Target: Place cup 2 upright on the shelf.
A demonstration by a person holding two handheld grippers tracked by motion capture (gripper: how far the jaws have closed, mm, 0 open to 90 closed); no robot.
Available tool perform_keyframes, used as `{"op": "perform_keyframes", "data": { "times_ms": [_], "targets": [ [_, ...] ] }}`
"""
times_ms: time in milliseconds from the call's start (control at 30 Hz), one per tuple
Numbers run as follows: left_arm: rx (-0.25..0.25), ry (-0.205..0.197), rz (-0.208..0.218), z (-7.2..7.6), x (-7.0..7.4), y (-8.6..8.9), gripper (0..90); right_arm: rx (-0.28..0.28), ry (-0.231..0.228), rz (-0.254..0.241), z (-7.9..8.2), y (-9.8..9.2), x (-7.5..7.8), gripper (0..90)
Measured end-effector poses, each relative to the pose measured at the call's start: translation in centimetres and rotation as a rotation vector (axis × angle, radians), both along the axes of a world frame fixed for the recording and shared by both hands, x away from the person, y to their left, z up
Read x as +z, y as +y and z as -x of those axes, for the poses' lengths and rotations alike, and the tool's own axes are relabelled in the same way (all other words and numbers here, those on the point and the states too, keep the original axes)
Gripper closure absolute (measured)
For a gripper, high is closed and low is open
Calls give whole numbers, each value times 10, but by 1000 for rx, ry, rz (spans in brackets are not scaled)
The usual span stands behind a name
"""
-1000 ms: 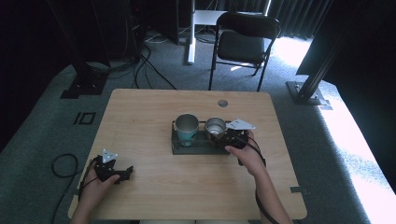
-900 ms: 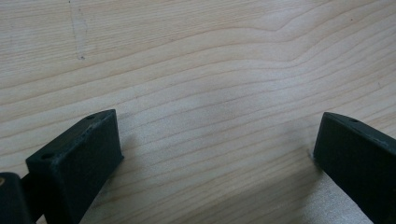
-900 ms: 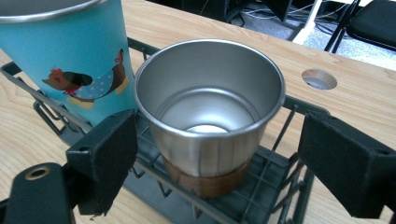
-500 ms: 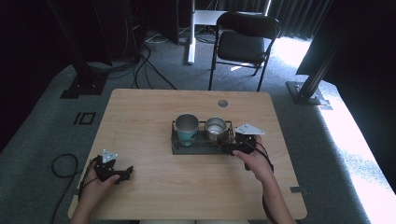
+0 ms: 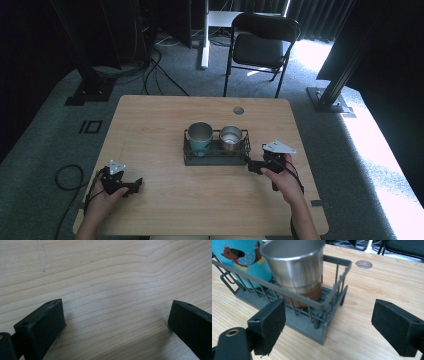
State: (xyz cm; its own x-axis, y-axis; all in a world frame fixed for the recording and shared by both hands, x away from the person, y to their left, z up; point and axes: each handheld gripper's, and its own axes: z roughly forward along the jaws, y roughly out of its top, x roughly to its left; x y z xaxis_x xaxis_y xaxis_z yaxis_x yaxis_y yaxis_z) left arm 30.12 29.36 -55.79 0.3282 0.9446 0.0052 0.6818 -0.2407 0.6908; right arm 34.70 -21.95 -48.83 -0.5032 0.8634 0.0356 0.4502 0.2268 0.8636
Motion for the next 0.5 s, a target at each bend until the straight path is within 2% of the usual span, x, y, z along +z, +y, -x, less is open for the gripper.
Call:
{"op": "perform_keyframes", "data": {
  "times_ms": [267,500],
  "targets": [
    [-1,1,-2,0,0,0,15,-16,29,-11,7,-14,-12,118],
    [-1,1,-2,0,0,0,15,-27,61,16,13,-23,-25,126]
  ]
}}
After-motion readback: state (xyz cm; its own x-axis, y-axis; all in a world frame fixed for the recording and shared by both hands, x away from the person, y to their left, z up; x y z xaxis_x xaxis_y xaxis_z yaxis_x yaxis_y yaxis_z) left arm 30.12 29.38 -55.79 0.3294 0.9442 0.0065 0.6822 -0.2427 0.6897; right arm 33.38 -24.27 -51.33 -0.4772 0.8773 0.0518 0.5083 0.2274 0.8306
